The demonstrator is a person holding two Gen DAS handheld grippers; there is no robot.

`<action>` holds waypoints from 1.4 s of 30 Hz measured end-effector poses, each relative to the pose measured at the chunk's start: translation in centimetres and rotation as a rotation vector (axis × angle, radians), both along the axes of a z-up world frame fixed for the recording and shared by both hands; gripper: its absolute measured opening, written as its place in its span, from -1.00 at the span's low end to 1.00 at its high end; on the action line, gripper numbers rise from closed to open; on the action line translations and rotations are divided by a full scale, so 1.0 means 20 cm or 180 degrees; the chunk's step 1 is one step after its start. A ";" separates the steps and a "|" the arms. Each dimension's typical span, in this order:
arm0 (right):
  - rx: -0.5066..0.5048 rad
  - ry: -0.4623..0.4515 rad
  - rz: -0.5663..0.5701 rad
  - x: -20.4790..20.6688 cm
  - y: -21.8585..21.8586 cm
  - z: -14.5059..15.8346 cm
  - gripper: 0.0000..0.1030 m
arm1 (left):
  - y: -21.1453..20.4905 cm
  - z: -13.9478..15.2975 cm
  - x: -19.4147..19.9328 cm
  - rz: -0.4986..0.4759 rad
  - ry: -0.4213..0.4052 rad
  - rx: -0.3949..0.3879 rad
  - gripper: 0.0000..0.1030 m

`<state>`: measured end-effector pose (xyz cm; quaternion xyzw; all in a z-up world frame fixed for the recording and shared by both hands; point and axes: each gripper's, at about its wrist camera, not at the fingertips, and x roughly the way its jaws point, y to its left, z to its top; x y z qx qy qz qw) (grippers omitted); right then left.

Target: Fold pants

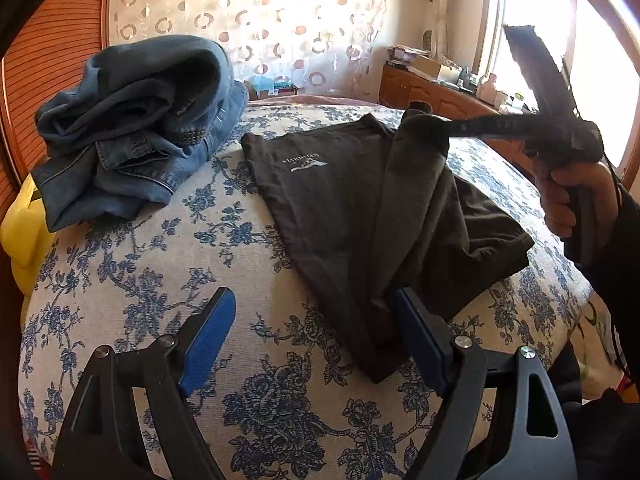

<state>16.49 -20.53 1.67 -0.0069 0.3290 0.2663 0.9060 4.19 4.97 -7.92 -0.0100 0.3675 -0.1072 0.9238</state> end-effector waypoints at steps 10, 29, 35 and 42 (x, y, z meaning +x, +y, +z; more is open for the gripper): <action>-0.0042 -0.0263 0.0480 0.03 0.33 0.17 -0.92 | 0.14 0.05 -0.06 0.0188 -0.0078 -0.0066 0.60; -0.0312 -0.0281 0.0478 0.16 0.54 0.14 -0.49 | 0.19 0.06 -0.07 0.0212 -0.0115 -0.0103 0.60; -0.0316 -0.0235 0.0336 0.09 0.37 0.09 -0.20 | 0.14 0.06 -0.05 0.0153 -0.0110 -0.0113 0.60; -0.0460 -0.0193 0.0131 -0.22 0.14 -0.03 -0.20 | 0.07 0.05 -0.04 0.0017 -0.0079 -0.0139 0.44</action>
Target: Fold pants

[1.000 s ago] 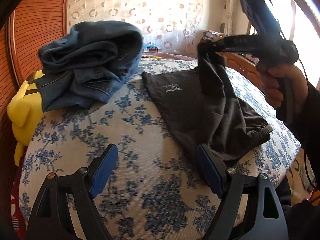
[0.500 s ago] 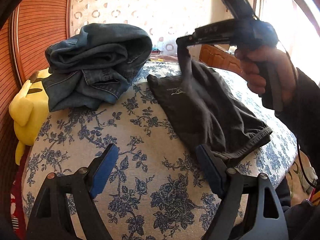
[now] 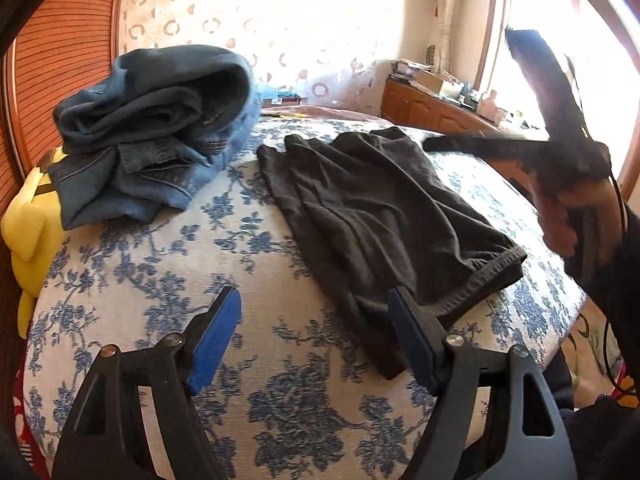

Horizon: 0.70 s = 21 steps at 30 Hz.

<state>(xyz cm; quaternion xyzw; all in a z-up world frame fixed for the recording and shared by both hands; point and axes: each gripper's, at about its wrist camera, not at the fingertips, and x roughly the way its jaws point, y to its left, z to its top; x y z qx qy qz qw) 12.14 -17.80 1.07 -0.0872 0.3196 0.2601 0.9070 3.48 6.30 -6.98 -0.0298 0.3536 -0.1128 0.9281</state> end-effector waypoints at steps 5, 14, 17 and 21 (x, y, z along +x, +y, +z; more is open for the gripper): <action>0.0059 0.0076 -0.0153 -0.14 -0.15 -0.10 -0.20 | -0.06 0.00 0.00 -0.0108 0.0013 -0.0007 0.18; -0.0055 0.0025 -0.0240 -0.29 -0.26 -0.19 -0.21 | -0.13 -0.03 0.00 -0.0263 0.0080 -0.0029 -0.23; -0.0079 0.0019 -0.0279 -0.29 -0.26 -0.20 -0.20 | -0.15 -0.04 -0.01 -0.0312 0.0089 -0.0030 -0.30; -0.0050 0.0019 -0.0280 -0.28 -0.26 -0.22 -0.20 | -0.18 -0.04 -0.01 -0.0379 0.0105 -0.0001 -0.33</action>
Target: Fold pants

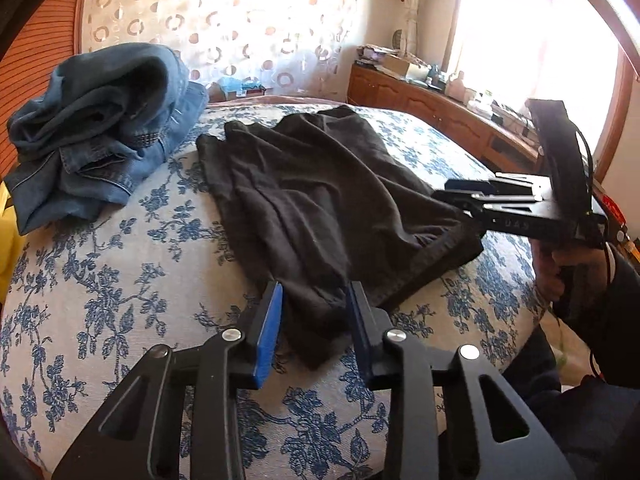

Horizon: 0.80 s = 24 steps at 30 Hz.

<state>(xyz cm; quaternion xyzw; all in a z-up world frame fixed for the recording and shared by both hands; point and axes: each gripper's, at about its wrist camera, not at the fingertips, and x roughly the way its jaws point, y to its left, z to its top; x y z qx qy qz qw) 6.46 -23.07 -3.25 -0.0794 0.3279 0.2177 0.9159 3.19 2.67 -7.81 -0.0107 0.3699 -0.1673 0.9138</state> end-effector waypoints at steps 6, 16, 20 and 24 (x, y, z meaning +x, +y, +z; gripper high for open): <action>0.0018 -0.0020 -0.0024 -0.01 0.01 -0.02 -0.20 | 0.00 -0.04 0.03 0.0044 0.0128 -0.0030 -0.33; 0.0130 -0.0040 -0.0129 -0.01 -0.04 -0.03 -0.20 | 0.02 0.07 -0.03 0.0030 -0.0109 -0.0101 -0.76; 0.0244 -0.0081 -0.0109 -0.03 -0.07 -0.02 -0.20 | 0.04 0.09 -0.03 0.0067 -0.0153 -0.0115 -0.81; 0.0257 -0.0022 -0.0097 -0.08 -0.12 -0.01 -0.20 | 0.05 0.07 -0.01 0.0088 -0.0115 -0.0079 -0.81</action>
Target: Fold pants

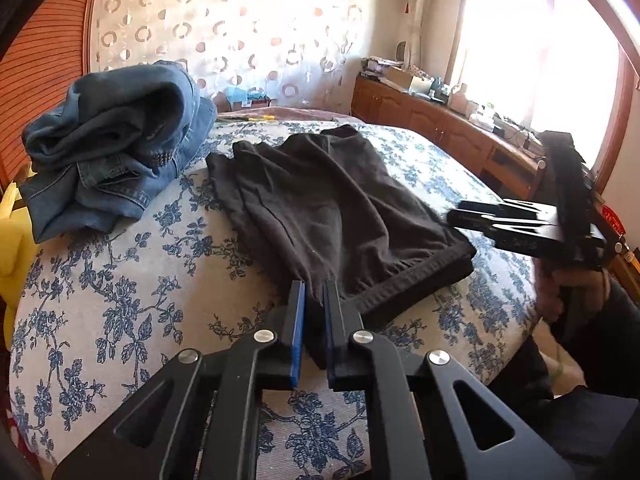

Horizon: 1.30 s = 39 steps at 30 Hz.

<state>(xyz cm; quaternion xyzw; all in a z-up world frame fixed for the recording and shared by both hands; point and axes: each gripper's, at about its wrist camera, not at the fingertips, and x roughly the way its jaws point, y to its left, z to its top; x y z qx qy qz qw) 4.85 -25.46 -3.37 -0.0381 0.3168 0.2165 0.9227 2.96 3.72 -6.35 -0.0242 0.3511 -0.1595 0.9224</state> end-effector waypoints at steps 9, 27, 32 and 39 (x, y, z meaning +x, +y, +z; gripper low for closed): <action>-0.0030 0.0054 0.0236 -0.20 0.00 0.00 -0.20 | -0.01 -0.01 0.00 0.0021 0.0023 -0.0039 -0.81; 0.0031 0.0066 0.0402 -0.23 0.10 -0.02 -0.93 | 0.00 -0.03 0.00 0.0022 0.0058 -0.0029 -0.81; 0.0192 0.0061 0.0423 -0.28 0.03 0.01 -0.96 | 0.00 0.00 -0.03 -0.0008 0.0015 -0.0050 -0.81; 0.0187 0.0115 0.0499 -0.34 0.01 0.01 -0.96 | 0.02 -0.03 -0.07 -0.0014 0.0093 -0.0040 -0.81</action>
